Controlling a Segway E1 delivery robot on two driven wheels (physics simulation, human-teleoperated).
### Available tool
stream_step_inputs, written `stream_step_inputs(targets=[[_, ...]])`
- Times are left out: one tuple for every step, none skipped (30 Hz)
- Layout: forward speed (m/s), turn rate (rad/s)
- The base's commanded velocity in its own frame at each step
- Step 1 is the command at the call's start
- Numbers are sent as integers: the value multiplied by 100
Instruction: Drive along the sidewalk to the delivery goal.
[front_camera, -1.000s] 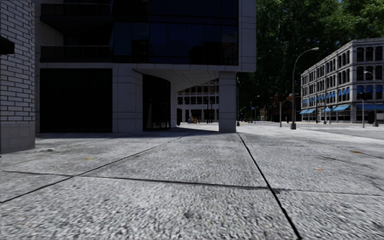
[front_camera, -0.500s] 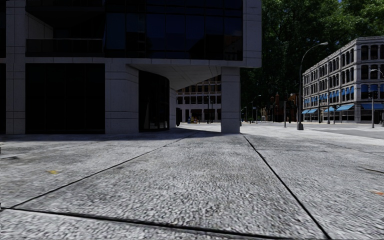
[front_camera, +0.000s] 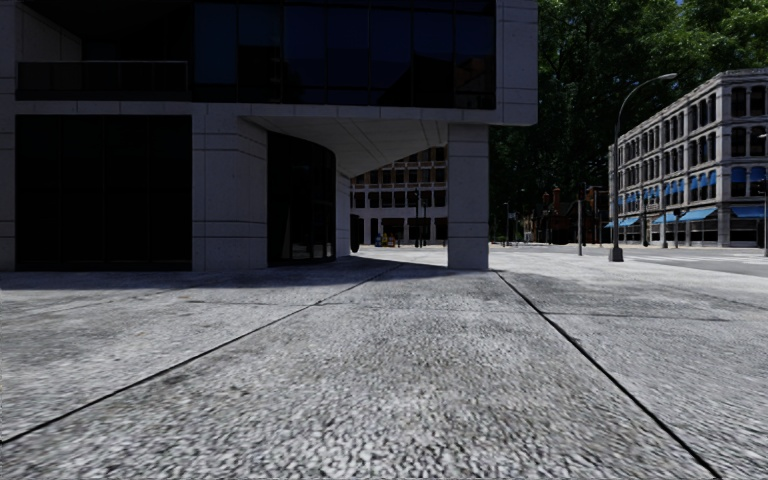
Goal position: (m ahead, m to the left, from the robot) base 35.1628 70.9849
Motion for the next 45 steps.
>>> stream_step_inputs(targets=[[200,0],[200,0],[200,0],[200,0],[200,0],[200,0],[200,0],[200,0],[200,0],[200,0],[200,0],[200,0],[200,0],[200,0],[200,0],[200,0],[200,0],[200,0],[200,0],[200,0],[200,0],[200,0],[200,0],[200,0],[200,0],[200,0],[200,0],[200,0],[200,0],[200,0],[200,0],[200,0],[200,0],[200,0],[200,0],[200,0],[200,0],[200,0],[200,0],[200,0],[200,0],[200,0],[200,0],[200,0],[200,0]])
